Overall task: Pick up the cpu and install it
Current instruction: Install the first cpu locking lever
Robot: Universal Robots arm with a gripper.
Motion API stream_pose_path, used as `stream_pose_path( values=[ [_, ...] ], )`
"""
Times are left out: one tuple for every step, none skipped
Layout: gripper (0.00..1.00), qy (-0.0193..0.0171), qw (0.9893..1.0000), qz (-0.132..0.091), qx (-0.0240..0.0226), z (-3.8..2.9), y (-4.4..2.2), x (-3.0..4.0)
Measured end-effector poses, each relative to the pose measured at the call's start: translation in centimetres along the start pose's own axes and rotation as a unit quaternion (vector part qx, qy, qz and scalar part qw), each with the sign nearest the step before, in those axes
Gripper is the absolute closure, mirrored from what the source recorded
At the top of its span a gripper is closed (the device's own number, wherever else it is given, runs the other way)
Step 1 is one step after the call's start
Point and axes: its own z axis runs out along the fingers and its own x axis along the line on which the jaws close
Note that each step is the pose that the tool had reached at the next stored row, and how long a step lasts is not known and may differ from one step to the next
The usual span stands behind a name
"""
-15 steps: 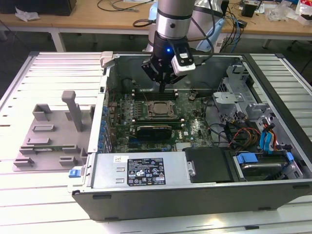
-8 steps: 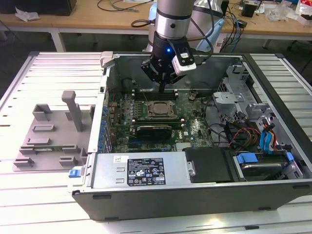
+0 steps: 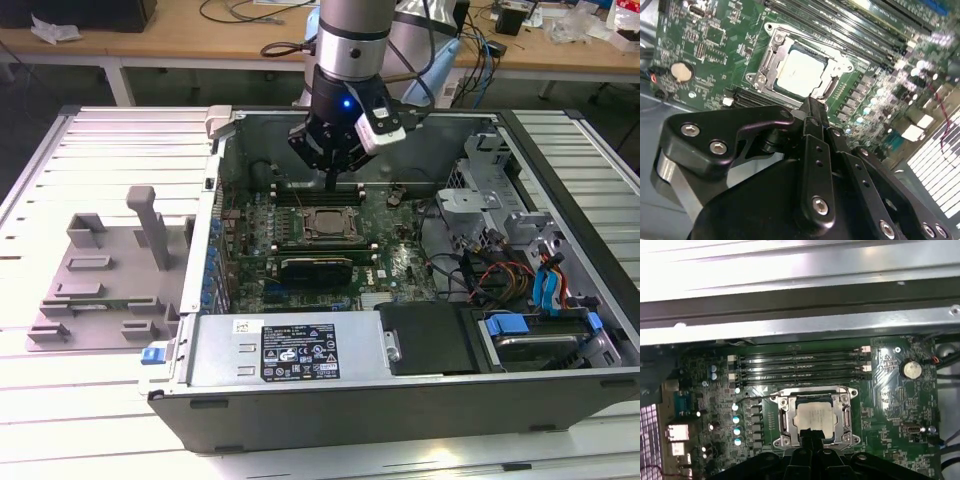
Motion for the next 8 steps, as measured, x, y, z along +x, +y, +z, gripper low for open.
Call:
stream_pose_path(
  values=[
    [0.89,-0.0002,0.9999,-0.012,0.0006,0.00,0.00,0.00],
    [0.89,-0.0002,0.9999,-0.014,0.0007,0.00,0.00,0.01],
    [0.89,-0.0003,0.9999,-0.014,0.0008,0.01,0.00,0.05],
    [0.89,-0.0004,0.9999,-0.015,0.0007,0.05,-0.01,0.49],
    [0.89,-0.0004,0.9999,-0.015,0.0007,0.07,-0.03,0.88],
    [0.89,-0.0004,0.9999,-0.014,0.0007,0.11,-0.05,1.25],
    [0.89,-0.0007,0.9999,-0.014,0.0007,0.21,-0.05,2.13],
    [0.89,-0.0007,0.9999,-0.015,-0.0002,0.27,0.00,2.79]
  ],
)
